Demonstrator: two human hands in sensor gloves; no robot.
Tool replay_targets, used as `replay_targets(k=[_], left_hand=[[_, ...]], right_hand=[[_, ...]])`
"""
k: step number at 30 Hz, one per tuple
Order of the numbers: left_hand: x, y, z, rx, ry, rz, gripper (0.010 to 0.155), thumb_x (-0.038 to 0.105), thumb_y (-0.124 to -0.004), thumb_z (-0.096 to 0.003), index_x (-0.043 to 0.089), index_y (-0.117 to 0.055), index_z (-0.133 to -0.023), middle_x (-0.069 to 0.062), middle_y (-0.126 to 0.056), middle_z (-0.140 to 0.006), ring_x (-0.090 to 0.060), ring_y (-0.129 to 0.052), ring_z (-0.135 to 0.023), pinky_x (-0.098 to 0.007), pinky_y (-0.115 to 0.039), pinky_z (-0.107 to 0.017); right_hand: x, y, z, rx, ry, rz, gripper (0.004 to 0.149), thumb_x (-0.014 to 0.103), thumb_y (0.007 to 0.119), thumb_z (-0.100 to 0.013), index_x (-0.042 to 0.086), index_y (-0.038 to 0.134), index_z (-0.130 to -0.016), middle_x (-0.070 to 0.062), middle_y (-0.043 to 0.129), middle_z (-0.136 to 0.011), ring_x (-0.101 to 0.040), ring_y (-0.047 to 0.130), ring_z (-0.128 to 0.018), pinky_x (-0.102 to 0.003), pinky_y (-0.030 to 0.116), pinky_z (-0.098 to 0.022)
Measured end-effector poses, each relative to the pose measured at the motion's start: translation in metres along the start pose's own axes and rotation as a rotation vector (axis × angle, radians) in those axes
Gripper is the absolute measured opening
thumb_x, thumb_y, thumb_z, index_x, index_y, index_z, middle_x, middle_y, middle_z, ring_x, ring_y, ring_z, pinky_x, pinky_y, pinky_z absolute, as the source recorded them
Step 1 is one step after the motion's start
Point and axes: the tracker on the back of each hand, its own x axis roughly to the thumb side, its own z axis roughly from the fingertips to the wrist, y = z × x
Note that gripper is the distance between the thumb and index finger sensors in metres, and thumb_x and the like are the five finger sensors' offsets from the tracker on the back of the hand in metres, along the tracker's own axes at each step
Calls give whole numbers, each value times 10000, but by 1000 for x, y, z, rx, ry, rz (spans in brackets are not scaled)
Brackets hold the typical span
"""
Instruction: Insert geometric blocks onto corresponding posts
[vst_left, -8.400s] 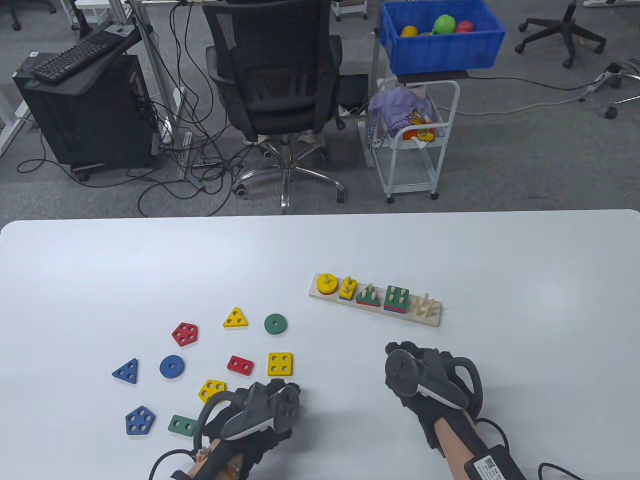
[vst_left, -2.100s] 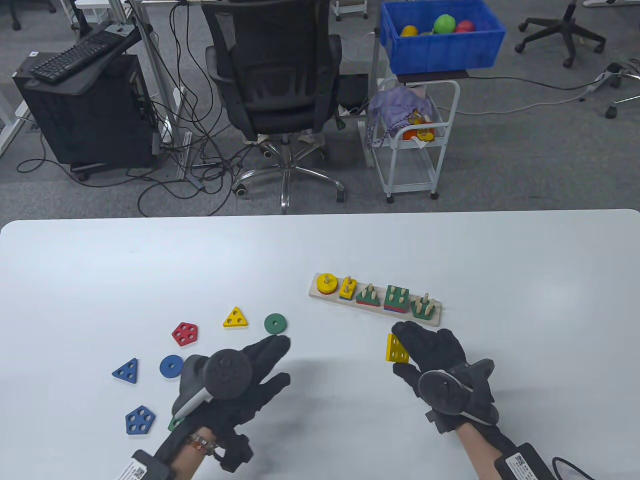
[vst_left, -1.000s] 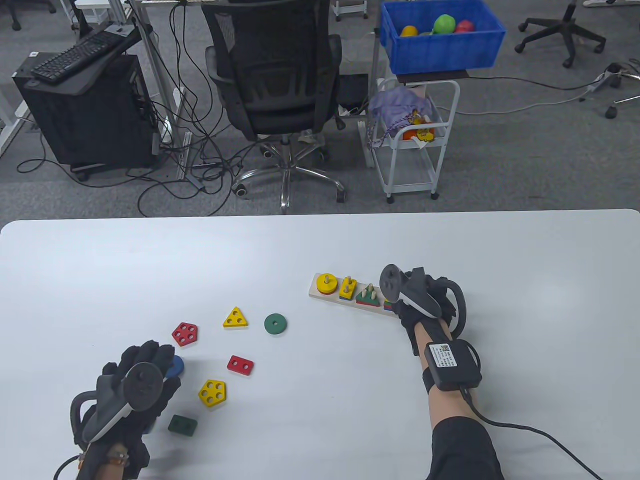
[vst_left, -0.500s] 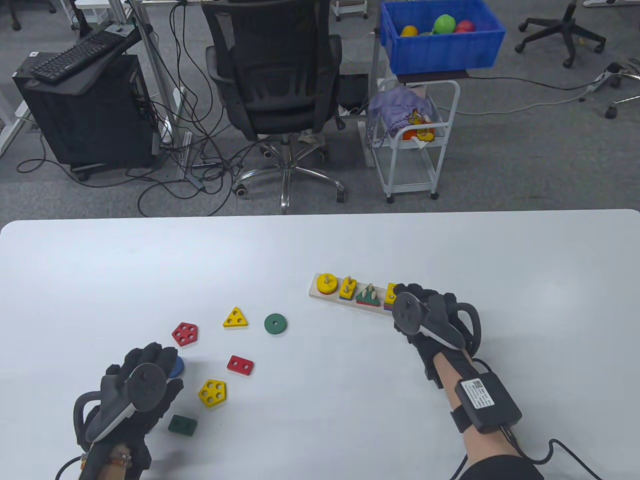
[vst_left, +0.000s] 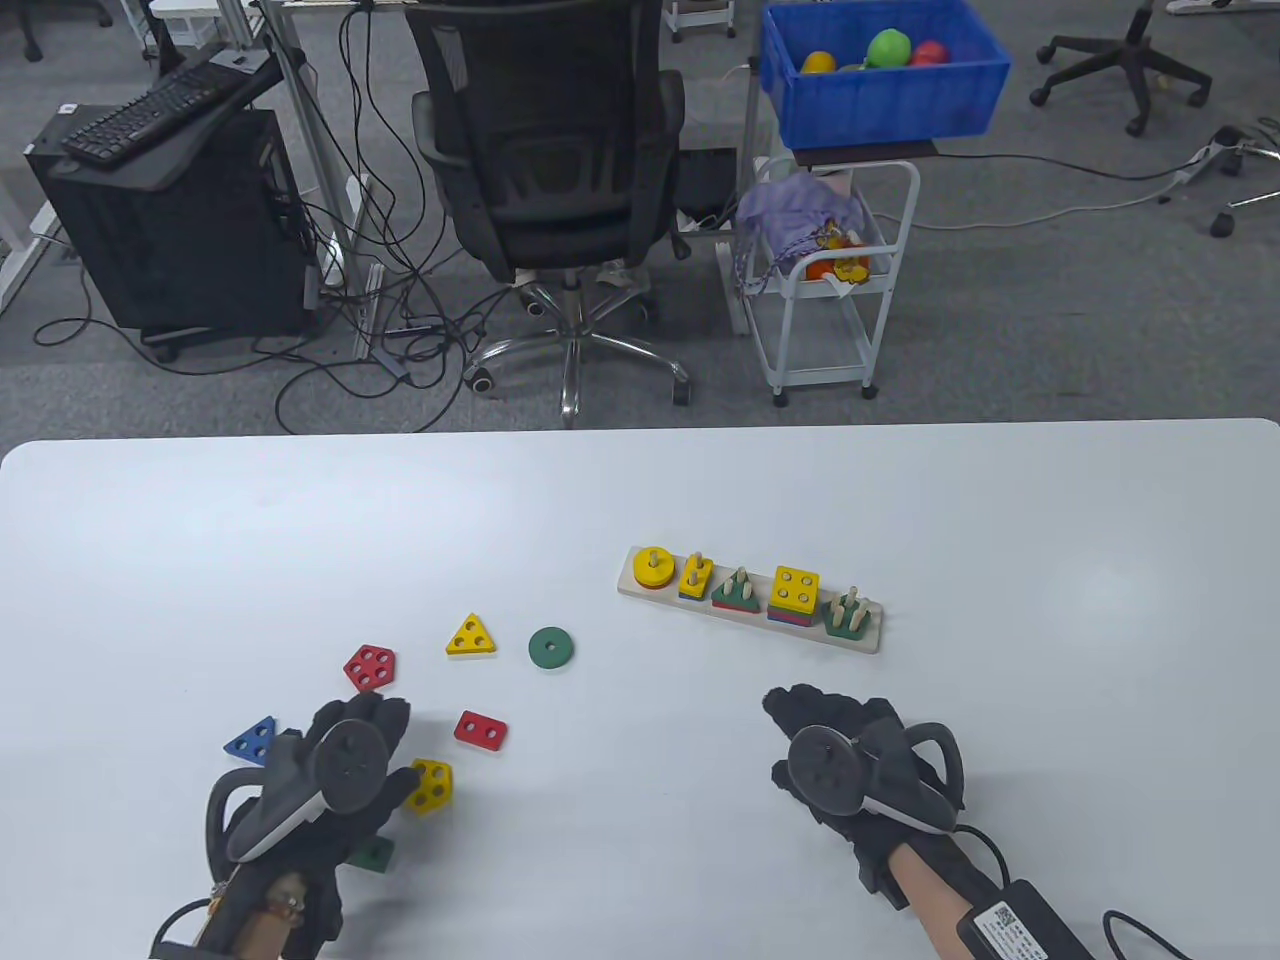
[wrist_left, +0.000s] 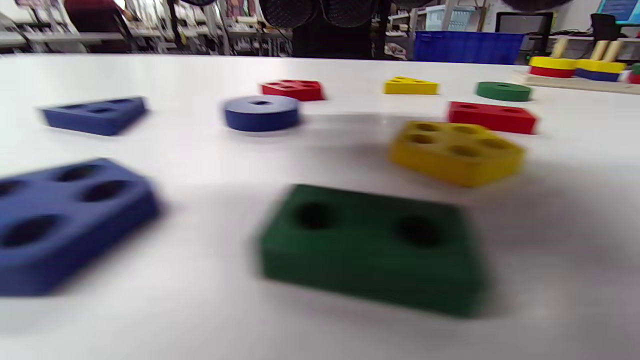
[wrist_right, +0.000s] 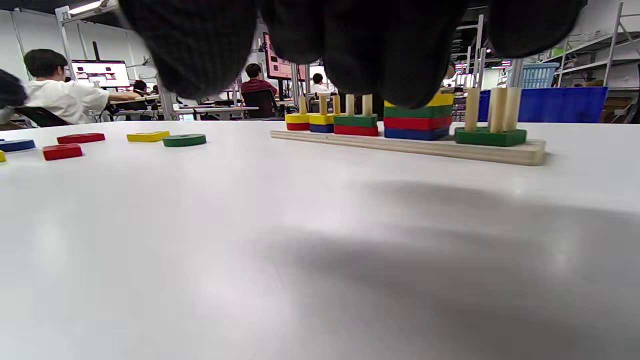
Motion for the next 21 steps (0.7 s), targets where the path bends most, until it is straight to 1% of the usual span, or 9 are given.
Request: replay_targets(k=[3, 5, 6, 8, 10, 11, 13, 15, 21], left_hand=[[37, 9, -22, -83, -43, 52, 720, 591, -680, -491, 396, -405, -1128, 50, -414, -1264, -259, -531, -1177, -608, -423, -830], [64, 16, -46, -133, -52, 94, 717, 576, -697, -491, 401, -409, -1124, 50, -409, -1263, -255, -537, -1172, -602, -429, -832], [71, 17, -54, -143, -46, 94, 723, 569, -703, -493, 405, -392, -1125, 53, -394, -1264, -254, -533, -1172, -598, -432, -832], [89, 19, -77, -153, -6, 81, 728, 546, -717, -497, 407, -373, -1123, 57, -395, -1260, -241, -540, -1168, -588, -440, -834], [106, 19, -99, -163, 65, 20, 723, 513, -736, -497, 402, -377, -1115, 59, -420, -1245, -220, -564, -1150, -574, -449, -834], [114, 19, -110, -137, 99, -49, 714, 502, -743, -497, 404, -390, -1110, 67, -442, -1238, -205, -587, -1138, -570, -449, -837], [125, 17, -124, -78, 123, -184, 686, 486, -762, -487, 412, -446, -1091, 93, -533, -1205, -163, -668, -1092, -544, -478, -839], [131, 11, -134, -96, 140, -290, 683, 499, -767, -479, 422, -460, -1084, 105, -541, -1202, -150, -679, -1090, -543, -483, -840], [137, 1, -153, -108, 201, -296, 643, 474, -785, -468, 429, -522, -1053, 125, -585, -1179, -125, -699, -1082, -542, -477, -845]], right_hand=[[2, 0, 0, 5, -16, -15, 654, 453, 781, -438, 203, 587, -1009, -127, 710, -1021, -390, 807, -879, -688, 632, -611], [3, 3, 1, 39, -26, -28, 650, 458, 775, -441, 199, 591, -1008, -130, 713, -1019, -390, 809, -877, -691, 629, -609], [4, 4, 1, 47, -28, -36, 650, 456, 775, -441, 198, 591, -1008, -130, 715, -1018, -392, 810, -875, -693, 628, -609], [7, 7, 2, 70, -38, -53, 647, 457, 775, -442, 198, 594, -1007, -133, 716, -1017, -394, 809, -874, -695, 626, -609], [10, 9, 2, 79, -53, -37, 647, 457, 774, -442, 197, 595, -1008, -133, 715, -1018, -393, 810, -875, -694, 626, -610], [11, 12, 2, 85, -56, -21, 645, 456, 771, -445, 198, 594, -1008, -132, 717, -1018, -395, 807, -877, -697, 619, -612], [13, 15, 2, 102, -66, -10, 642, 455, 768, -446, 194, 596, -1007, -137, 717, -1016, -394, 808, -875, -701, 613, -614], [14, 18, 2, 110, -72, -4, 643, 456, 767, -446, 192, 598, -1007, -136, 720, -1015, -395, 811, -874, -702, 613, -613], [19, 20, 1, 122, -89, 6, 639, 455, 766, -447, 194, 598, -1006, -136, 720, -1014, -393, 810, -874, -701, 613, -615]])
